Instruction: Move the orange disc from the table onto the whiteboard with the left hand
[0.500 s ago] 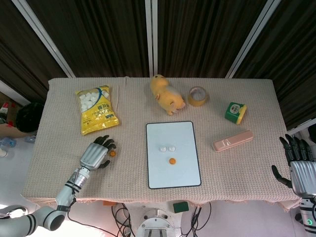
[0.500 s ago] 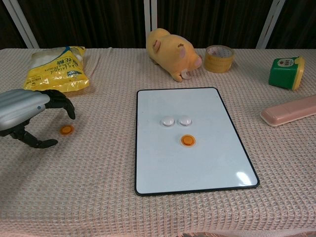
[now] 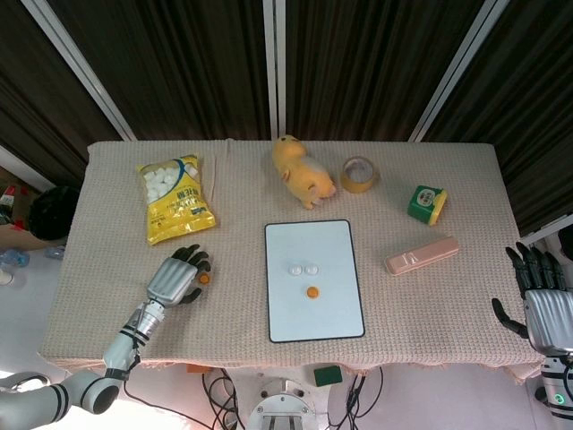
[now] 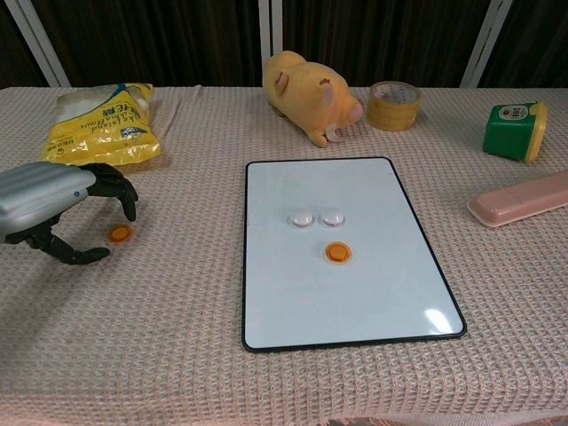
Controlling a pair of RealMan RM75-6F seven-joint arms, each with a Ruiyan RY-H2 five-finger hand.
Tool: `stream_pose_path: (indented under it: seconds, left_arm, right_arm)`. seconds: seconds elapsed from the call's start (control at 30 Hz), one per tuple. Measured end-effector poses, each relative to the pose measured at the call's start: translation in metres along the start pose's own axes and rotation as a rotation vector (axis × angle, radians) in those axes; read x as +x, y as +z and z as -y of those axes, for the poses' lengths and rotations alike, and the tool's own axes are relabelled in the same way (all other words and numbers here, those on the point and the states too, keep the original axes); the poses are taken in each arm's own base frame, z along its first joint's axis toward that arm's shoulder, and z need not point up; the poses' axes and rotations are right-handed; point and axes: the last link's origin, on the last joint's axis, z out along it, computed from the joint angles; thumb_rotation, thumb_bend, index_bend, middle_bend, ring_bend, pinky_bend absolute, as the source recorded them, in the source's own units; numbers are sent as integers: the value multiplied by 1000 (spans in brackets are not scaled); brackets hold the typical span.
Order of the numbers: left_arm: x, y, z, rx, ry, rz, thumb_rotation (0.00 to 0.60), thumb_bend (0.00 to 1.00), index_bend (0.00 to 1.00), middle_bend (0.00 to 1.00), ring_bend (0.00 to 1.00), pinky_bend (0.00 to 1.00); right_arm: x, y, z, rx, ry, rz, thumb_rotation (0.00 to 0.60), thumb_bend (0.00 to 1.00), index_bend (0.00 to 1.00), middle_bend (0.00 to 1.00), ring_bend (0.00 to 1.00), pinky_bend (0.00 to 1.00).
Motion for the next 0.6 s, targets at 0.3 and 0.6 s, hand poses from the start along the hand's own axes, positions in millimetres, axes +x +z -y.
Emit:
stream_pose_path:
  seconds: [0.3,0.6]
  left_arm:
    - [0,2,3,11,3,13,600,310,416,226,107,209]
    - [3,3,-1,-15,-48,-1,600,311,478,252,107,212]
  right_arm:
    - [-7,3,-2,-10,-2,23,600,327,0,0,0,0]
    - [-8,6,-3,-13,2,20,600,327,0,0,0,0]
